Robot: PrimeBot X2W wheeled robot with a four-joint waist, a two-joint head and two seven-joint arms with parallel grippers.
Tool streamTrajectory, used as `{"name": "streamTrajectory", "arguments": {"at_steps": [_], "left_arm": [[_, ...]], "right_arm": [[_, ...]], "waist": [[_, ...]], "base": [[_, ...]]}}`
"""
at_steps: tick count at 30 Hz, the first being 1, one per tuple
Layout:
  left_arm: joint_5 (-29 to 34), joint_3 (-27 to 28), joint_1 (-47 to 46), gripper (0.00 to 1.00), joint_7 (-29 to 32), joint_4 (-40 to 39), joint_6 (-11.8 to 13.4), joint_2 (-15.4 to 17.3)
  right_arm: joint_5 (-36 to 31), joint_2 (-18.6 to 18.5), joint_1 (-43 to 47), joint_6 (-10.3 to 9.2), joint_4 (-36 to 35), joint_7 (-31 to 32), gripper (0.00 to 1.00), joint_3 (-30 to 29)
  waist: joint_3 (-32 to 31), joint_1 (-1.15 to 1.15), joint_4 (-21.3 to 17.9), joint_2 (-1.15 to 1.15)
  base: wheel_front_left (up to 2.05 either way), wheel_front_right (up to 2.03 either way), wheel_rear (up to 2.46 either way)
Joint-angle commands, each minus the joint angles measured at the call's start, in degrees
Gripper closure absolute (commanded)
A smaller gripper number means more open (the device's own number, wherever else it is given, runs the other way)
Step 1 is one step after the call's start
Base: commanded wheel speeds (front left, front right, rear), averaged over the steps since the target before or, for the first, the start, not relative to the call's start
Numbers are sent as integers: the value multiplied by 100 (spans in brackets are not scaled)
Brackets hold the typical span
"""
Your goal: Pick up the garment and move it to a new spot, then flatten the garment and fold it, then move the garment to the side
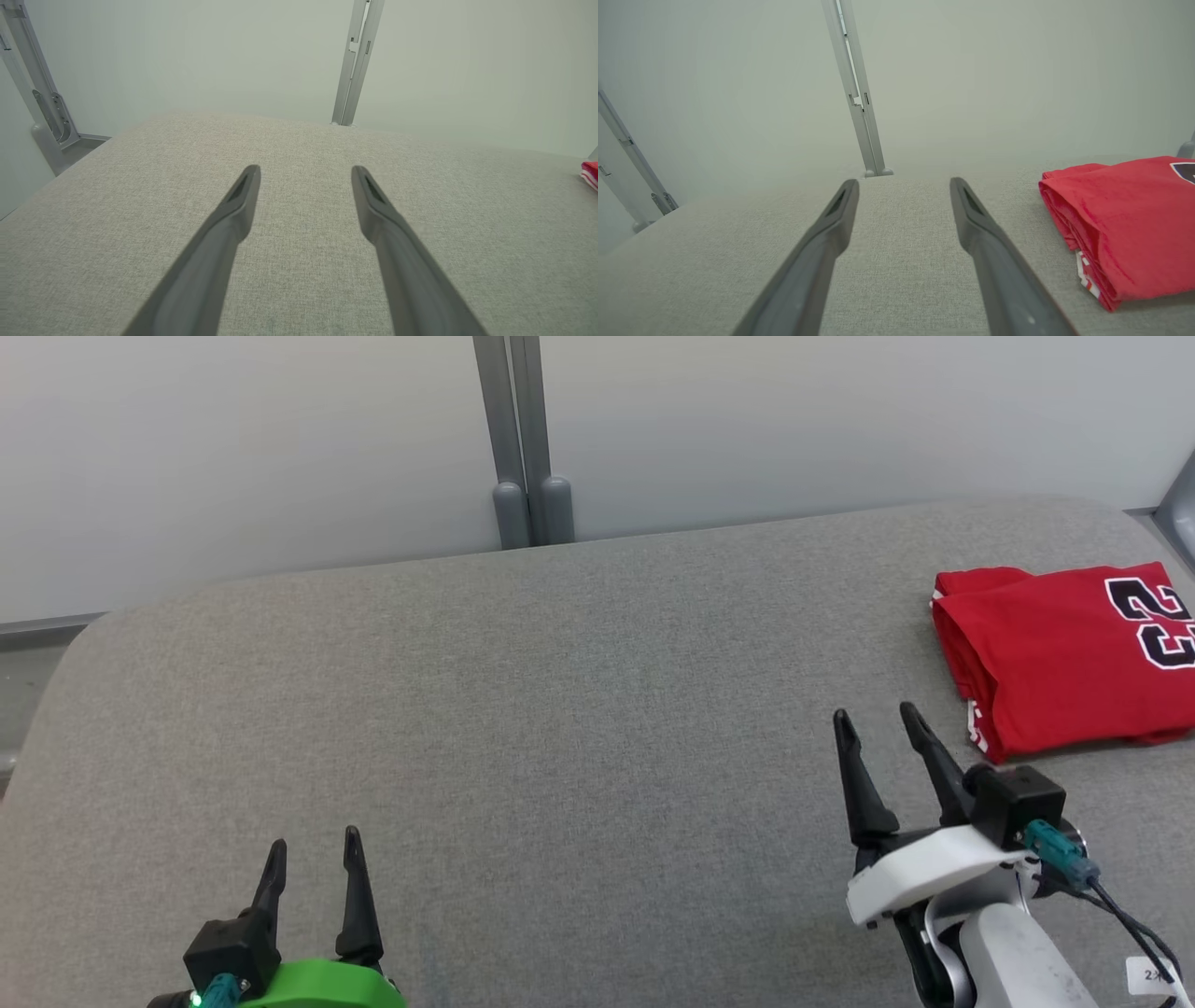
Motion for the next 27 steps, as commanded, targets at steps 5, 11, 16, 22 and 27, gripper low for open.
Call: {"name": "streamTrajectory", "arguments": {"at_steps": [5, 11, 16, 22, 27], "left_arm": [[75, 4, 55, 0, -27, -14, -102, -10], [263, -22, 54, 0, -28, -9, -101, 29], [331, 18, 78, 0, -29, -18, -87, -4], [331, 49, 98, 0, -29, -13, -102, -29], [356, 72, 123, 0, -29, -11, -133, -43]], "right_arm": [[117, -4, 302, -6, -171, -13, 0, 86], [136, -3, 346, -5, -198, -13, 0, 45], [148, -2, 381, -5, -179, -13, 0, 11], [166, -2, 394, -5, -140, -13, 0, 12], [164, -2, 417, -5, -111, -13, 0, 13]], "waist": [[-8, 0, 23, 0], [-17, 0, 28, 0], [-26, 0, 42, 0], [-45, 0, 66, 0], [-80, 0, 87, 0]], "base": [[0, 0, 0], [0, 0, 0], [0, 0, 0], [0, 0, 0], [0, 0, 0]]}}
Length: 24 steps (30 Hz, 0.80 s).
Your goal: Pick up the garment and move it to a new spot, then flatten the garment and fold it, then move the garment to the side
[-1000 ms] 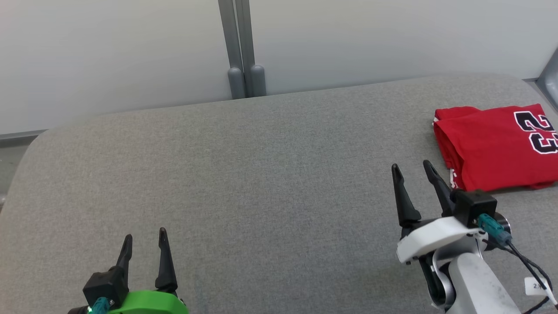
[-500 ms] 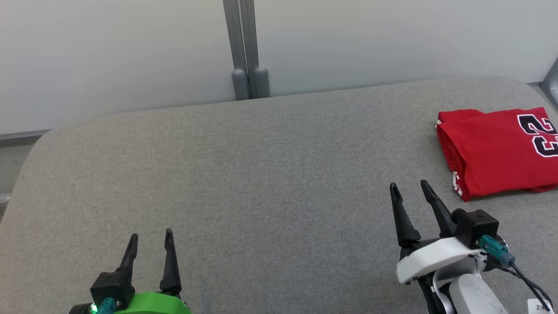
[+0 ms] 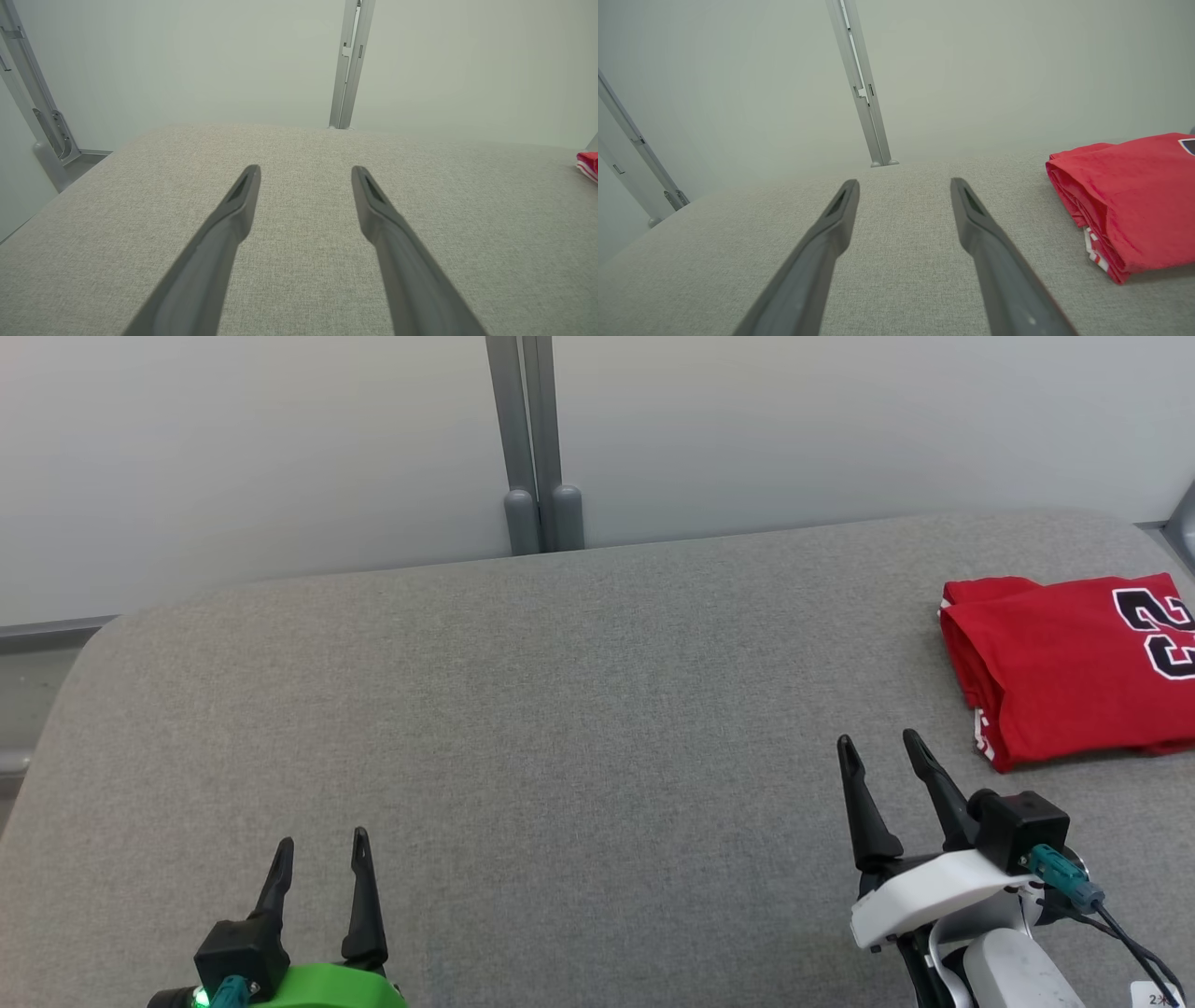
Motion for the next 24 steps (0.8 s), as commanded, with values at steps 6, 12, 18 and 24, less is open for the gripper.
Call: {"name": "streamTrajectory", "arguments": {"at_steps": [6, 12, 18, 24], "left_arm": [[7, 50, 63, 100, 0, -75, -37, -44], [-311, 106, 61, 100, 128, 88, -94, -97], [-894, 248, -18, 100, 299, 89, -204, -127], [-1439, 376, -90, 100, 453, 87, -306, -155]], "right_arm": [[4, 0, 44, 0, 17, -1, 100, 8], [347, 7, 142, 1, 119, 91, 100, -34], [978, -4, 131, 1, 87, 257, 100, -129], [1562, -12, 120, 1, 56, 412, 100, -218]], "waist": [[-46, 0, 20, 0], [-40, 0, 28, 0], [-25, 0, 41, 0], [-10, 0, 54, 0]], "base": [[0, 0, 0], [0, 0, 0], [0, 0, 0], [0, 0, 0]]}}
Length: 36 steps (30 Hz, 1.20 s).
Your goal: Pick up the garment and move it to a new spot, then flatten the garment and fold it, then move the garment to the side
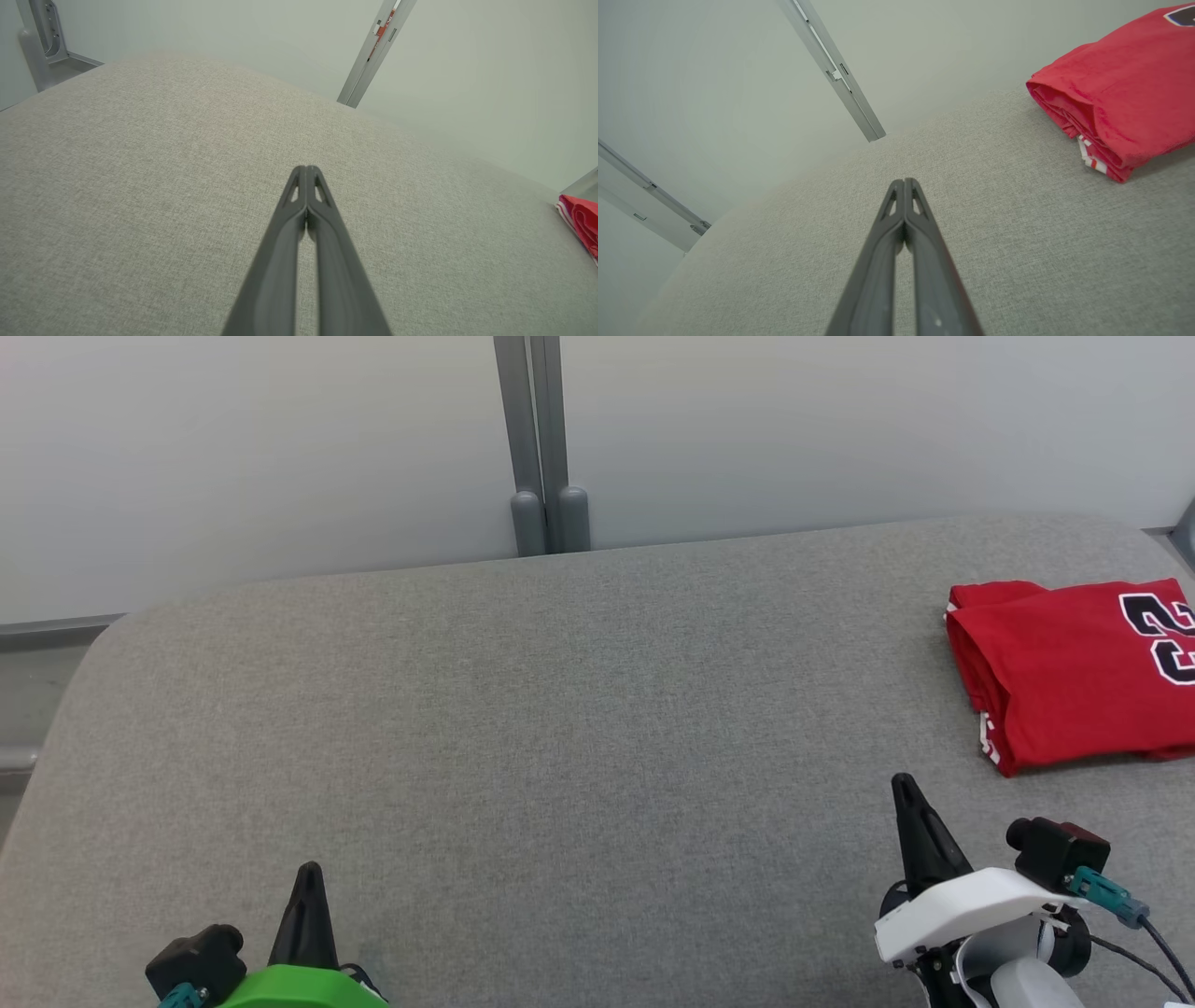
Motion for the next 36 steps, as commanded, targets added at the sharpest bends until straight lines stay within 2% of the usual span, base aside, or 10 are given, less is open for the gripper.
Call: {"name": "streamTrajectory", "arguments": {"at_steps": [1, 17, 36], "left_arm": [[-206, 82, -193, 100, 43, -84, -60, -5], [-1496, 387, -369, 100, 410, -84, -304, -69], [-2745, 686, -532, 100, 770, -78, -538, -132]], "right_arm": [[231, -25, -130, 0, -123, 47, 100, -49], [1606, -38, -155, 0, -196, 415, 100, -265], [2924, -45, -175, 0, -265, 777, 100, -480]], "waist": [[4, 0, 3, 0], [44, 0, 38, 0], [92, 0, 78, 0]], "base": [[0, 0, 0], [0, 0, 0], [0, 0, 0]]}}
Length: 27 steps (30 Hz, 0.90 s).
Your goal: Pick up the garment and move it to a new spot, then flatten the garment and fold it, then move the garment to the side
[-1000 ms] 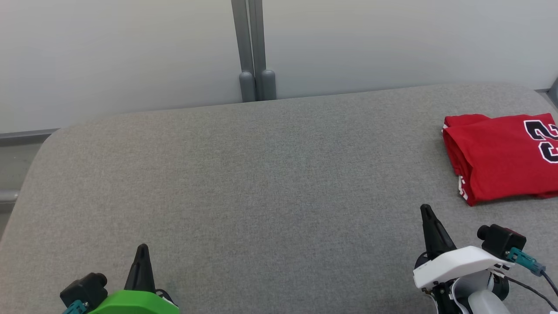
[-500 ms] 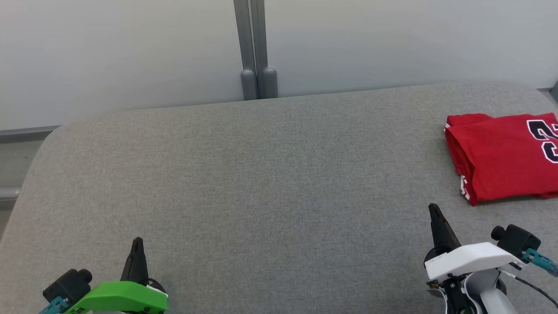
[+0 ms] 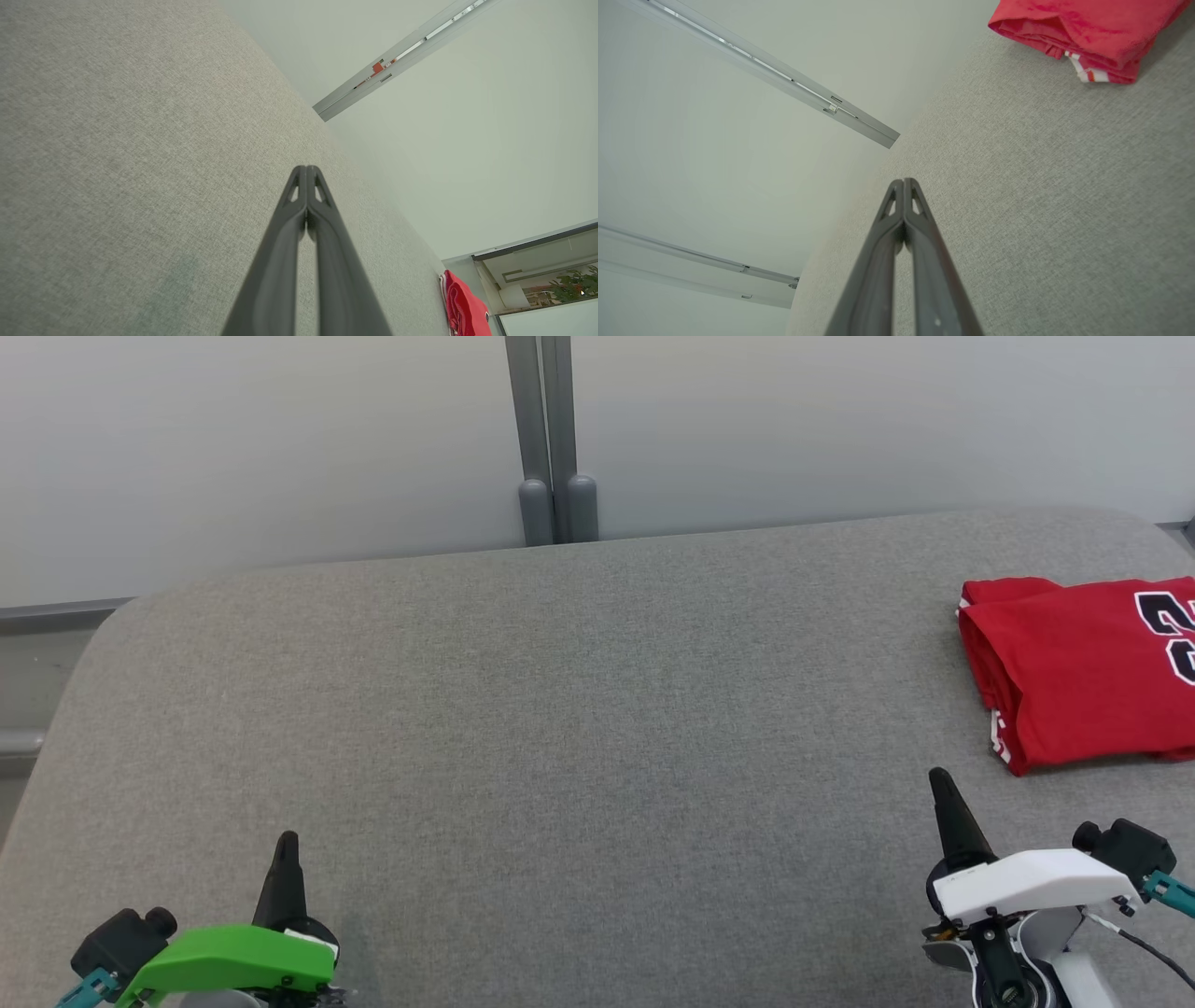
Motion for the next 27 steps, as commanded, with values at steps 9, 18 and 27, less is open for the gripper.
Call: {"name": "streamTrajectory", "arguments": {"at_steps": [9, 18, 27], "left_arm": [[-641, 177, -238, 100, 170, -63, -139, -17], [-1130, 296, -304, 100, 313, -59, -232, -44], [-1571, 399, -356, 100, 440, -56, -320, -67]], "right_arm": [[661, -30, -139, 3, -117, 176, 100, -123], [1172, -30, -150, 4, -142, 324, 100, -211], [1631, -30, -156, 4, -164, 454, 100, -289]], "waist": [[24, 0, 21, 0], [47, 0, 40, 0], [69, 0, 59, 0]], "base": [[0, 0, 0], [0, 0, 0], [0, 0, 0]]}}
